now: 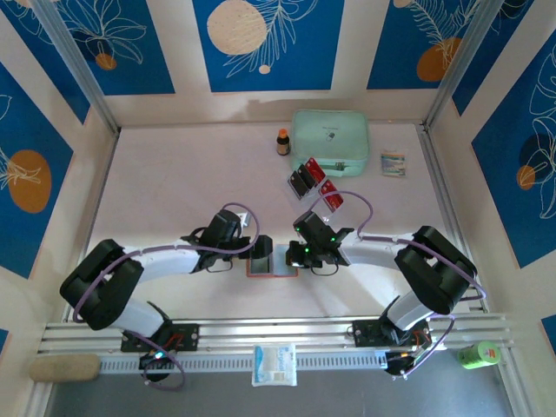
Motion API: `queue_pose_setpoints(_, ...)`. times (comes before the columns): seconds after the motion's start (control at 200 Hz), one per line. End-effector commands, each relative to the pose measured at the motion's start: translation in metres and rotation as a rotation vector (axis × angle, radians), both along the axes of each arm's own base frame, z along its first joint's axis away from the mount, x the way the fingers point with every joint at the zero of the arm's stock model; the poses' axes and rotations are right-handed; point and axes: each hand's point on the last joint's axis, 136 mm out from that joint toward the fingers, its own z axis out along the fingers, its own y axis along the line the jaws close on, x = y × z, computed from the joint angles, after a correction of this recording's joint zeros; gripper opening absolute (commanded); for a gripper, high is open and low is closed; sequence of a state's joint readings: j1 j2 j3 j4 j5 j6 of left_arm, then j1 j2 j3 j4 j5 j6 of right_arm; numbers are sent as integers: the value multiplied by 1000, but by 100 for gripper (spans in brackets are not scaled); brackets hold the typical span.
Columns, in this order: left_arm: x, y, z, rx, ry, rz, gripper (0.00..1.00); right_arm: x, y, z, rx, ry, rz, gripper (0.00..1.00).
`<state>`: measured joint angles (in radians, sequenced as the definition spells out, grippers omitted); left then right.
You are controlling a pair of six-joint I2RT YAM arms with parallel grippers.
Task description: Put the credit cards into the card holder
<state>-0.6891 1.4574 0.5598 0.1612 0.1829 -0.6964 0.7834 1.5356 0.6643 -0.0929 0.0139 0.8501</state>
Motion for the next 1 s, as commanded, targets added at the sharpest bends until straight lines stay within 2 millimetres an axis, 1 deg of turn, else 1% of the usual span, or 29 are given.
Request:
queue_pose_setpoints(0.0, -5, -14, 1, -68, 26, -47, 100, -15, -16, -21, -61, 73, -13, 0)
queue_pose_setpoints(0.345, -6, -27, 12, -109, 29, -86, 100, -16, -16, -22, -61, 76, -12, 0)
queue_pose_setpoints(0.855, -11, -31, 19, -122, 28, -107, 100, -16, -16, -23, -58, 79, -14, 0)
queue_pose_setpoints(0.995, -12, -30, 20, -121, 23, -101, 100, -16, -15, -24, -56, 81, -15, 0)
